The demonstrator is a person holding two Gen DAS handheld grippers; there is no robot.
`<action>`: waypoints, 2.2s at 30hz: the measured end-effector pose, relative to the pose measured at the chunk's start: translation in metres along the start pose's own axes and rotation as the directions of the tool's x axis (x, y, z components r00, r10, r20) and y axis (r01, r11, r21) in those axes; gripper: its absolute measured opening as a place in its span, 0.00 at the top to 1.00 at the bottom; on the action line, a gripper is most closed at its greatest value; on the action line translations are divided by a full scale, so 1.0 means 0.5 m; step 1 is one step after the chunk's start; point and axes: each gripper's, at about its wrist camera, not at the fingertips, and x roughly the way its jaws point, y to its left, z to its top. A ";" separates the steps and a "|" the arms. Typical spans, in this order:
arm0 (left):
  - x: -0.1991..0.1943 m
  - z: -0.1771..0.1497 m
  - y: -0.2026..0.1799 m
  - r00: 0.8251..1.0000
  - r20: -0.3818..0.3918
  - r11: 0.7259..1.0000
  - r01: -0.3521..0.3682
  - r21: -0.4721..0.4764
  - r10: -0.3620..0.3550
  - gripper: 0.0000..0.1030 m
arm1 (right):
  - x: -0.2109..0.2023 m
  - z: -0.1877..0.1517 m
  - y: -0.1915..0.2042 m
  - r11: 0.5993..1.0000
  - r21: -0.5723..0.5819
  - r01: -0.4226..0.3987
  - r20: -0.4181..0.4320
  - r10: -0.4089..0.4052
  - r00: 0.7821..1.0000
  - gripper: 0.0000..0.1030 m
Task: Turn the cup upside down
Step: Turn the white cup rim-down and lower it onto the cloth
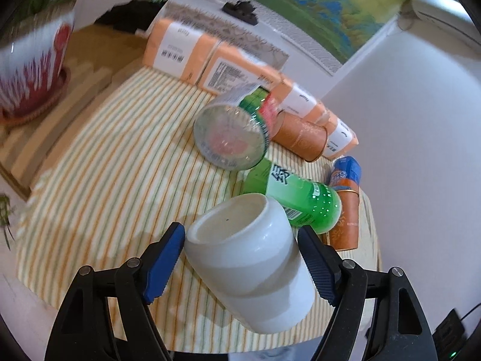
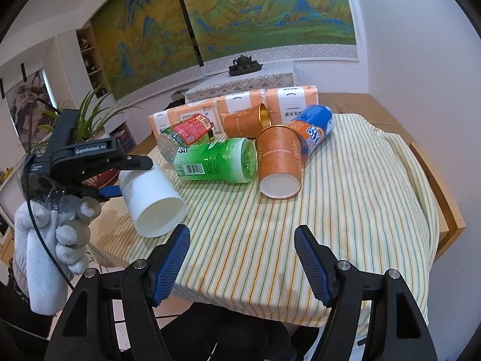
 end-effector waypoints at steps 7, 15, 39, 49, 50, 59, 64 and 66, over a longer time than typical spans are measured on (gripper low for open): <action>-0.027 -0.015 -0.054 0.996 0.085 0.986 -0.050 0.158 0.037 0.23 | -0.008 -0.004 0.002 0.999 0.016 0.033 0.037 -0.033 0.999 0.34; -0.042 -0.028 -0.087 0.992 0.121 0.970 -0.063 0.234 0.035 0.23 | -0.013 -0.008 -0.005 0.998 0.042 0.053 0.048 -0.055 0.997 0.34; -0.041 -0.088 -0.180 0.954 0.288 0.834 -0.225 0.503 0.083 0.23 | -0.044 -0.023 0.002 0.981 0.088 0.171 0.152 -0.183 0.971 0.34; -0.011 -0.102 -0.198 0.948 0.305 0.812 -0.249 0.529 0.092 0.23 | -0.055 -0.029 -0.002 0.972 0.109 0.207 0.172 -0.224 0.959 0.34; -0.008 -0.104 -0.200 0.948 0.304 0.809 -0.249 0.532 0.092 0.23 | -0.055 -0.030 -0.003 0.972 0.110 0.207 0.171 -0.224 0.959 0.34; 0.007 -0.113 -0.209 0.955 0.284 0.802 -0.236 0.548 0.087 0.23 | -0.052 -0.029 -0.006 0.972 0.112 0.207 0.162 -0.223 0.961 0.34; 0.014 -0.119 -0.217 0.953 0.288 0.792 -0.242 0.560 0.088 0.23 | -0.051 -0.031 -0.010 0.971 0.115 0.208 0.157 -0.225 0.962 0.34; 0.015 -0.120 -0.220 0.954 0.287 0.790 -0.240 0.565 0.085 0.24 | -0.050 -0.032 -0.010 0.971 0.119 0.206 0.154 -0.223 0.963 0.34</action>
